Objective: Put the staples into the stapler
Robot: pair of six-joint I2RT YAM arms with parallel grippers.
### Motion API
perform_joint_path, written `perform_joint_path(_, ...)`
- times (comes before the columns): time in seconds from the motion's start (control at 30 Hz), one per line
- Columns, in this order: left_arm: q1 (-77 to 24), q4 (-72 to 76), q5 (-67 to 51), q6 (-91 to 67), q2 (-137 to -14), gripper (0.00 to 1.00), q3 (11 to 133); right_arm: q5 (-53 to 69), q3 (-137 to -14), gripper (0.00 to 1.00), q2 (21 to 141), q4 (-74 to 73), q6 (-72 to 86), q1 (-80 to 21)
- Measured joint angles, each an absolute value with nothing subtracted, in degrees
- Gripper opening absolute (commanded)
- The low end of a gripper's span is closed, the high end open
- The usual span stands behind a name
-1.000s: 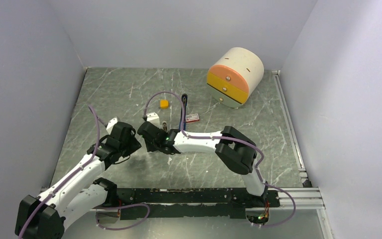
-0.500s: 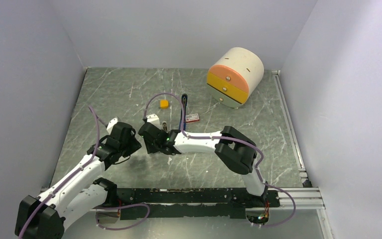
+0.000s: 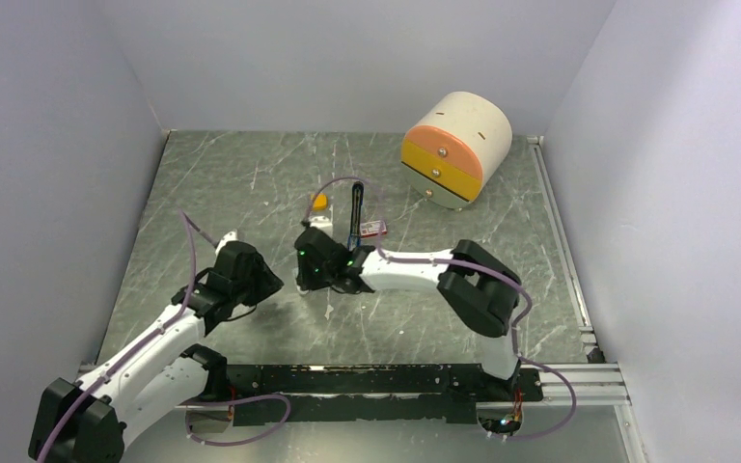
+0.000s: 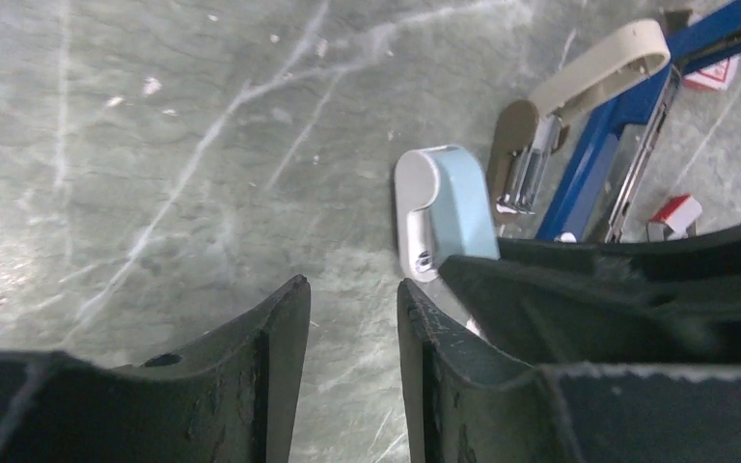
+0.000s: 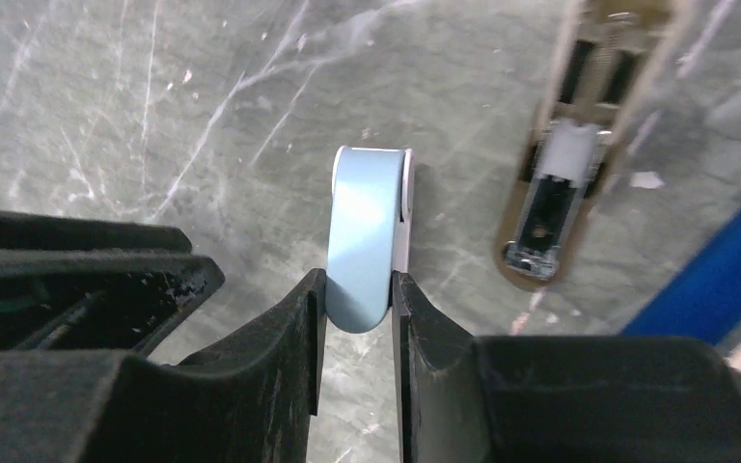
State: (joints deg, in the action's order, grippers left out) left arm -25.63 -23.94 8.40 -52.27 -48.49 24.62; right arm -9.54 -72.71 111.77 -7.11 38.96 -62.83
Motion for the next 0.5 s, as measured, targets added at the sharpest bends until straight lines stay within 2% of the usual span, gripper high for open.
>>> perform_joint_path(0.1, -25.6, -19.9, 4.5, -51.3, -49.1, 0.43, 22.8, -5.3, -69.3, 0.16, 108.8, -5.0, 41.6, -59.7)
perform_joint_path(0.23, -25.7, -13.7, -1.3, -50.6, -51.0, 0.53, 21.2, -0.5, -66.2, 0.16, 105.9, -1.3, 44.9, -56.8)
perform_joint_path(0.33, -25.7, -9.4, -5.3, -50.8, -53.6, 0.53, 20.5, 1.9, -64.6, 0.16, 104.2, 0.5, 46.7, -56.6)
perform_joint_path(0.4, -25.7, -7.1, -7.5, -51.2, -55.4, 0.49, 20.0, 2.6, -64.1, 0.16, 103.6, 1.3, 47.4, -56.5)
perform_joint_path(0.5, -25.7, -4.4, -9.5, -52.2, -57.1, 0.38, 19.1, 3.6, -63.2, 0.16, 103.0, 2.2, 48.1, -56.2)
